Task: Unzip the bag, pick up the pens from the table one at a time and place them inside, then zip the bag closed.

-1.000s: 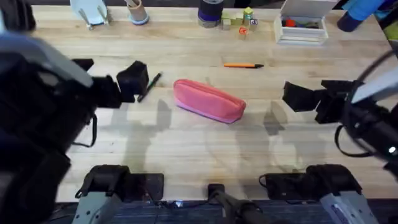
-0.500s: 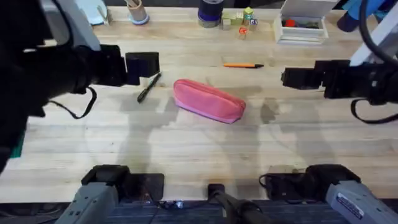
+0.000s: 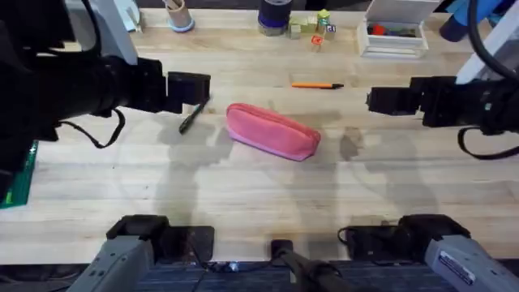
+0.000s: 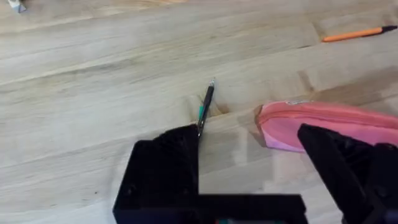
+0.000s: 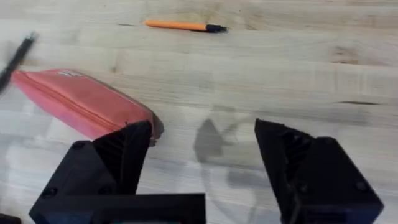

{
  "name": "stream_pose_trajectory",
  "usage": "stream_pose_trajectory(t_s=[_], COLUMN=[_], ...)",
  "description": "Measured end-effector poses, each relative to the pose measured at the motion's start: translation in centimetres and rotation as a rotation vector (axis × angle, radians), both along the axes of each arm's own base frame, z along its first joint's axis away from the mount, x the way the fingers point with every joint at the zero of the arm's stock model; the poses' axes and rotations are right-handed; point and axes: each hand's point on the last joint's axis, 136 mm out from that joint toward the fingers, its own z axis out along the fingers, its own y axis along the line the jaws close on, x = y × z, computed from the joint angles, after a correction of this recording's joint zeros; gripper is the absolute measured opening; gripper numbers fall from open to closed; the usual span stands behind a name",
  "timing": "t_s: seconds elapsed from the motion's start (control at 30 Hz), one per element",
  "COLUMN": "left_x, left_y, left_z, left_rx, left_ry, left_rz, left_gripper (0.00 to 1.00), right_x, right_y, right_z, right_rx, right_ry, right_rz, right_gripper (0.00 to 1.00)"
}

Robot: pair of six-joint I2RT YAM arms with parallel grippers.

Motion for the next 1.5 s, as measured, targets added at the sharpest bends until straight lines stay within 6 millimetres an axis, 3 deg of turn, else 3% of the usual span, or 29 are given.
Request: stream_pose_trajectory(t_s=[0.43,1.0,1.23,1.5], left_x=[-0.3,-0.2,-0.5,0.1], left_y=[-0.9,-1.0,-2.8,-4.7], left_z=[0.0,0.2,0.4,-1.7], left_rx=[0.264,0.421,0.472,0.436], left_ry=[-0.099,-0.169,-0.255,-0.262], left_rz=[-0.348,-0.513,-0.714,-0.915], left_gripper=[0.994,0.994,0.994,0.992], right_x=[0.3,0.3,0.3,0.3], right_y=[0.0,0.0,0.0,0.0], right_z=[0.3,0.3,0.3,0.3], right_rx=[0.000,-0.003,-0.003,-0.003], right_ry=[-0.017,-0.018,-0.018,-0.018], right_rz=[0.000,0.003,0.003,0.003], right_gripper=[0.996,0.996,0.996,0.996])
